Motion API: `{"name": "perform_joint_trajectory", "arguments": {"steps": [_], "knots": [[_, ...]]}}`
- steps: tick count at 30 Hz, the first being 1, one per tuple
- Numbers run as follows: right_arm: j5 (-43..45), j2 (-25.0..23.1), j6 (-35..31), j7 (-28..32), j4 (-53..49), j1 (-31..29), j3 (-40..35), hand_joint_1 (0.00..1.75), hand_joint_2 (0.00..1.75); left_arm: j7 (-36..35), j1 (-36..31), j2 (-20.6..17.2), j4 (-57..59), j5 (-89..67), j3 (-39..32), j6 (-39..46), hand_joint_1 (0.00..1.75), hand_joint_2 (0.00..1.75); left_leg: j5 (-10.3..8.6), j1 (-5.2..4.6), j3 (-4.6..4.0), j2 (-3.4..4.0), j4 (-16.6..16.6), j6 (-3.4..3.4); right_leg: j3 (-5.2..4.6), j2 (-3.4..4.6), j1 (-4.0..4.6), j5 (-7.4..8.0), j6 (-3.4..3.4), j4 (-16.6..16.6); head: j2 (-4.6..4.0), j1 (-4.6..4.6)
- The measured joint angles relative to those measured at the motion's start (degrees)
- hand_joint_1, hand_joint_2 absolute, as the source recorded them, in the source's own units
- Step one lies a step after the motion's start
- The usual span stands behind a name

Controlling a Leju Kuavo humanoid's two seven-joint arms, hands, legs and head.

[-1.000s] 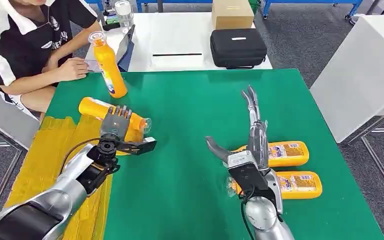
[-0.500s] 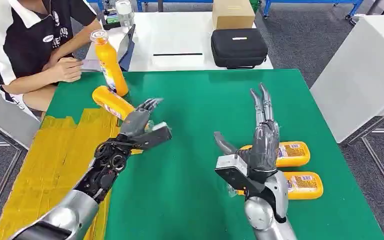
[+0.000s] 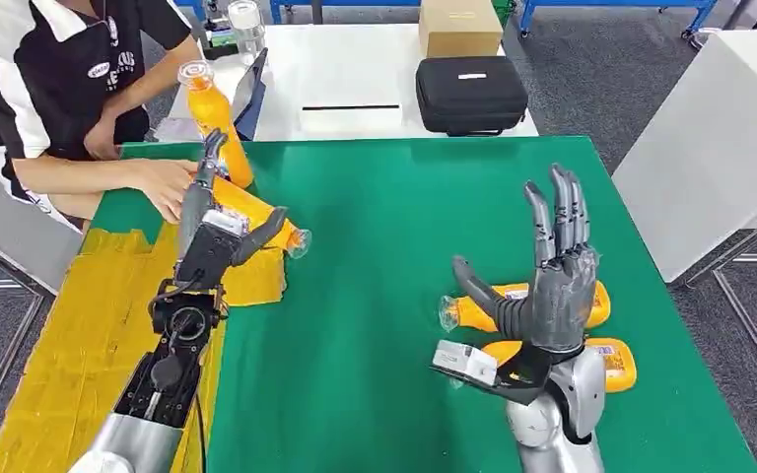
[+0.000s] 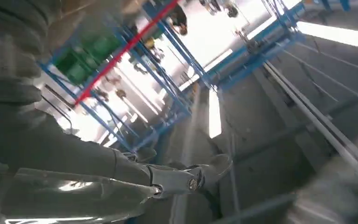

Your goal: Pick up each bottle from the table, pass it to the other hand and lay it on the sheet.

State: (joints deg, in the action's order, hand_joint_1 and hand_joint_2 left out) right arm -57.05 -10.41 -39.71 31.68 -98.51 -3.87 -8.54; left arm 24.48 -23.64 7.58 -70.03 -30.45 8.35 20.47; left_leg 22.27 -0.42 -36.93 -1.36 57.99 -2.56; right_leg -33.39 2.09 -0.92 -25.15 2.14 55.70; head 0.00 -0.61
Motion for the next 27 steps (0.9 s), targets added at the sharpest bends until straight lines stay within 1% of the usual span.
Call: {"name": "perform_joint_trajectory", "arguments": {"steps": [3,6,11,12,13,14,15,16,17,19,20,21,24,27], "knots": [[-1.5,-2.0,0.0,2.9,-0.7,0.5,3.0,0.0,1.75,0.1,0.0,0.5,0.0,-0.3,0.0,3.4,0.0,1.75,0.0,-0.02,0.0,-0.01,0.0,0.0,0.0,0.0,-0.03,0.0,0.0,0.0,0.0,0.0],[-3.8,-3.2,0.0,3.3,-1.2,1.1,5.4,0.0,1.75,0.4,0.0,0.9,0.0,0.4,0.0,4.0,0.0,1.75,0.0,-0.04,0.0,-0.01,0.0,0.0,0.01,0.0,-0.04,0.0,0.0,0.0,0.0,0.02],[-4.2,-4.3,0.0,3.4,-1.6,1.6,7.3,0.0,1.75,0.4,0.0,1.2,0.0,0.4,0.1,4.1,0.0,1.75,0.0,-0.04,0.0,0.0,0.0,-0.01,0.01,0.0,-0.03,0.0,0.0,0.0,0.0,0.02],[-4.8,-4.4,0.0,3.1,-1.6,1.6,7.5,0.0,1.75,0.4,0.1,1.2,0.0,0.5,0.0,4.1,0.0,1.75,0.0,-0.04,0.0,0.0,0.0,-0.01,0.01,0.0,-0.03,0.0,0.0,0.0,0.0,0.0],[-6.9,-4.4,0.0,1.0,-1.7,1.6,7.5,0.0,1.75,0.6,0.1,1.2,0.0,0.7,0.1,4.1,0.0,1.75,0.0,-0.03,0.0,0.01,0.0,0.0,0.01,0.0,-0.03,0.0,0.0,0.0,0.0,0.0],[-10.3,-3.9,0.3,-3.4,-1.6,1.8,7.3,0.0,1.75,0.9,0.2,1.2,0.0,1.2,0.1,4.0,0.0,1.75,0.0,-0.03,0.0,0.02,0.0,0.0,0.01,0.0,-0.02,0.0,0.0,0.0,0.0,0.0],[-13.4,-2.7,1.4,-8.8,-1.6,2.0,6.6,0.0,1.75,1.0,0.3,1.2,0.0,1.7,0.1,3.7,0.0,1.75,0.0,-0.03,0.01,0.02,0.0,0.0,0.02,0.0,-0.03,0.0,0.0,0.0,0.0,-0.02],[-16.0,-0.6,4.4,-15.5,-1.6,2.1,5.4,0.0,1.75,1.1,0.6,1.2,0.0,1.9,0.1,3.4,0.0,1.75,0.0,-0.03,0.0,0.01,0.0,0.0,0.03,0.0,-0.03,0.0,0.0,0.0,0.0,-0.02],[-17.1,2.1,9.7,-21.6,-1.7,2.2,3.7,0.0,1.75,1.3,0.9,1.2,-0.2,2.3,0.1,2.9,0.0,1.75,0.0,-0.03,0.0,-0.01,0.0,-0.01,0.03,0.0,-0.04,0.0,0.0,0.0,0.0,0.0],[-16.9,6.9,20.5,-27.4,-1.9,2.2,1.9,0.0,1.75,1.5,1.9,1.2,-0.6,2.4,0.1,2.2,0.0,1.75,0.0,-0.06,-0.01,-0.06,0.0,-0.01,0.03,-0.01,-0.07,0.0,0.0,0.0,0.0,0.0],[-16.4,9.3,25.5,-27.9,-2.0,2.1,1.5,0.0,1.75,1.6,2.3,1.2,-0.8,2.5,0.1,1.6,0.0,1.75,0.0,-0.09,-0.02,-0.09,0.0,-0.02,0.03,-0.01,-0.09,0.0,0.01,0.0,0.0,0.0],[-15.6,11.6,28.5,-27.2,-2.0,2.1,1.3,0.0,1.75,1.9,2.7,1.2,-0.9,2.6,0.1,0.9,0.0,1.75,0.0,-0.12,-0.04,-0.13,0.0,-0.03,0.03,-0.04,-0.11,0.0,0.01,0.0,0.0,0.0],[-11.9,17.6,32.5,-23.8,-1.1,1.2,1.7,0.0,1.75,2.7,3.7,1.2,-0.9,3.4,0.1,-0.7,0.0,1.75,0.0,-0.16,-0.06,-0.16,0.0,-0.06,0.03,-0.09,-0.13,0.01,0.03,0.0,0.0,0.0],[-9.1,22.0,38.8,-20.6,1.6,0.1,2.9,0.0,1.75,3.5,4.1,1.2,-0.7,4.7,0.4,-2.5,0.0,1.75,0.0,-0.16,-0.06,-0.19,0.0,-0.07,0.02,-0.13,-0.12,0.01,0.03,0.0,0.0,0.0]]}}
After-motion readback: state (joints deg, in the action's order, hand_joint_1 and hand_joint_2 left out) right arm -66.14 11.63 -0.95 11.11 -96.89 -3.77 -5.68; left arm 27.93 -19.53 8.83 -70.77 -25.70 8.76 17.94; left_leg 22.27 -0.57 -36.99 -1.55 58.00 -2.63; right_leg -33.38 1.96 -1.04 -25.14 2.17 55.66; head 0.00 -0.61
